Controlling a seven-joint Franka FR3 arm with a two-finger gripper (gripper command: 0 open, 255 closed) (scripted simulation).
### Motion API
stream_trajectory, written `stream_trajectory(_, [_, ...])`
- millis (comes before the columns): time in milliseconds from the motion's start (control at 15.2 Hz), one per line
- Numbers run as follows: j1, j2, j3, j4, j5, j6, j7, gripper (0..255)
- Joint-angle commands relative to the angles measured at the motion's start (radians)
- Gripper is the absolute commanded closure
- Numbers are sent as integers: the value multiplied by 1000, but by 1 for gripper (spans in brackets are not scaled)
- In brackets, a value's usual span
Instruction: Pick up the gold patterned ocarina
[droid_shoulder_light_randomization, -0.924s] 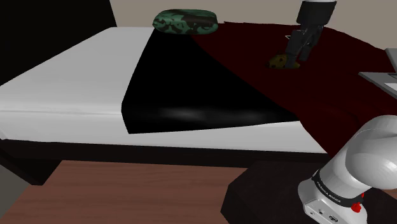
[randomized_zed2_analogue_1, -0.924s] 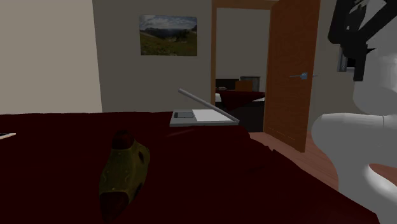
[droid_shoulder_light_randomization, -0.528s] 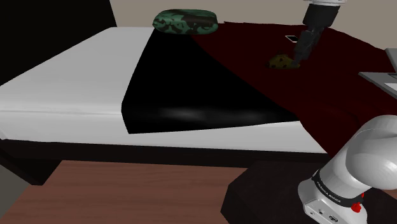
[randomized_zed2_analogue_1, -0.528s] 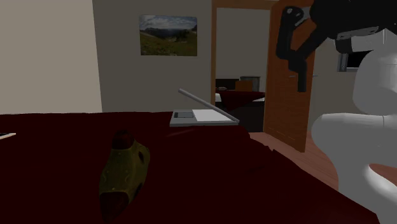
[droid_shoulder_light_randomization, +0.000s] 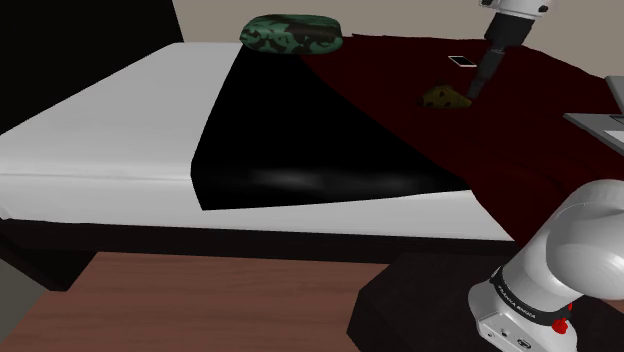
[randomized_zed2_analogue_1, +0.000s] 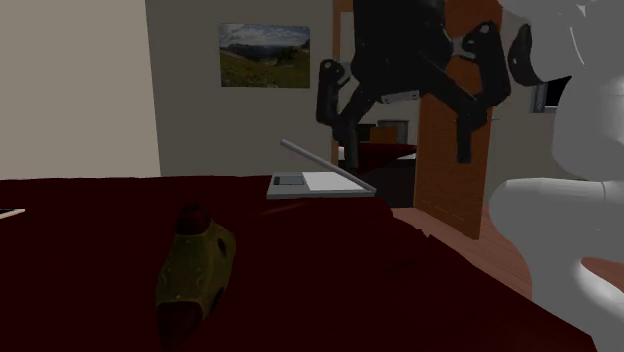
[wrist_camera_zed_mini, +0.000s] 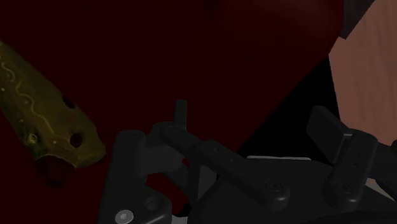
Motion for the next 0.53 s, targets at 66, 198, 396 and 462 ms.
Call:
stream_trajectory(66, [37, 74, -111, 49, 5, 51, -158, 0])
stream_trajectory(198, [71, 131, -187, 89, 22, 79, -263, 0])
stream_trajectory(396, [132, 237, -309, 167, 75, 111, -430, 0])
stream_trajectory(462, [156, 277, -354, 197, 100, 118, -489, 0])
